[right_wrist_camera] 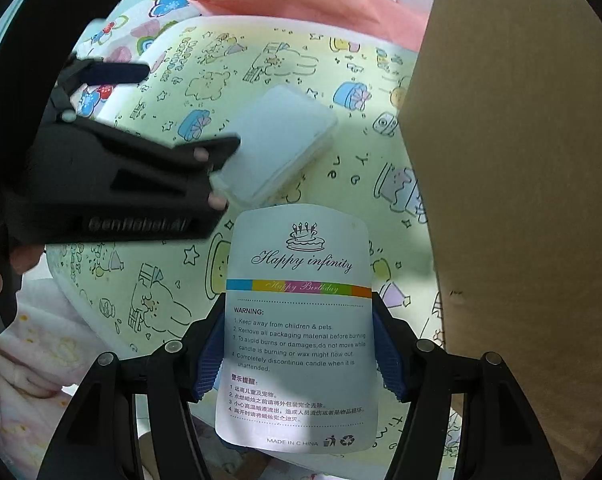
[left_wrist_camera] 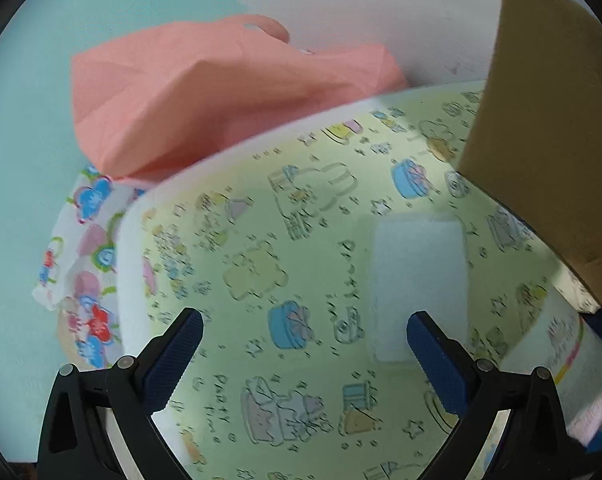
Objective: Organize objects
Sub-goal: 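Grasp the translucent white plastic case with the left tool while the right tool holds the card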
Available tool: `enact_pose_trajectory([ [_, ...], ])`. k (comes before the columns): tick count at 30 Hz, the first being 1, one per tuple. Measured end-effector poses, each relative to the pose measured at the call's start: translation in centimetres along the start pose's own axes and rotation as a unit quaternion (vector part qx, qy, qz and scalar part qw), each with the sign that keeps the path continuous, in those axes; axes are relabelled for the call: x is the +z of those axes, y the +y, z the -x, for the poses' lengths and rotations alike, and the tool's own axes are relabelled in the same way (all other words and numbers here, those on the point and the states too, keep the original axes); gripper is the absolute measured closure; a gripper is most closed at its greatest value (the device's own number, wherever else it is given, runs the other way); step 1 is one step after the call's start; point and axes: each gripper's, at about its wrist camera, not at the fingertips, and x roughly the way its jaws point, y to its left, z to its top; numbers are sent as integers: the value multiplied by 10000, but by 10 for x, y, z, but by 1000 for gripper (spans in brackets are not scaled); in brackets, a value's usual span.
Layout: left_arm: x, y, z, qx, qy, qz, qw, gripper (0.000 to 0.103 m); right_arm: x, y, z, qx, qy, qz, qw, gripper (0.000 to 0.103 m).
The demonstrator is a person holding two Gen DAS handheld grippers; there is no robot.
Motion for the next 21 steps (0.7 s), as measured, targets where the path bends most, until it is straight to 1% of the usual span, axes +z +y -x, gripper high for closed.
enact_pose_trajectory([
  [1, 1, -1, 1, 80, -22, -8, 10000, 1, -1, 0, 0, 14, 10, -5, 10000, 36],
  [2, 2, -1, 2, 53, -44, -23, 10000, 1, -2, -1, -1, 28, 13, -18, 10000, 36],
  [3, 2, -2, 3, -53, -63, -33, 10000, 1, -3, -2, 0, 58, 14, -51, 10000, 36],
  [4, 2, -4, 4, -244, -68, -39, 9997, 1, -4, -2, 0, 77, 14, -70, 9999, 36],
  [7, 4, -13, 3, -634, -5, -77, 9980, 1, -6, -5, 2, 113, -12, -159, 9998, 36],
  [9, 6, -20, -1, -711, 56, -118, 9974, 0, -8, -6, 4, 133, -21, -216, 9997, 36],
  [12, 9, -22, -6, -1025, 128, 1, 9947, 1, -11, -7, 5, 163, -17, -285, 9995, 36],
  [14, 12, -20, -13, -1300, 236, 171, 9911, 1, -13, -8, 5, 188, -10, -313, 9993, 36],
  [17, 13, -15, -22, -1629, 381, 441, 9849, 10, -14, -10, 5, 221, -8, -373, 9991, 36],
  [18, 12, -13, -26, -1756, 453, 558, 9818, 17, -15, -11, 5, 225, -3, -408, 9989, 36],
  [19, 11, -12, -29, -1806, 513, 628, 9802, 25, -15, -12, 5, 229, -1, -432, 9988, 36],
  [20, 11, -11, -31, -1837, 567, 688, 9789, 26, -16, -13, 5, 232, 3, -452, 9987, 36],
  [21, 11, -11, -30, -1811, 499, 708, 9796, 31, -16, -13, 5, 229, 12, -494, 9985, 36],
])
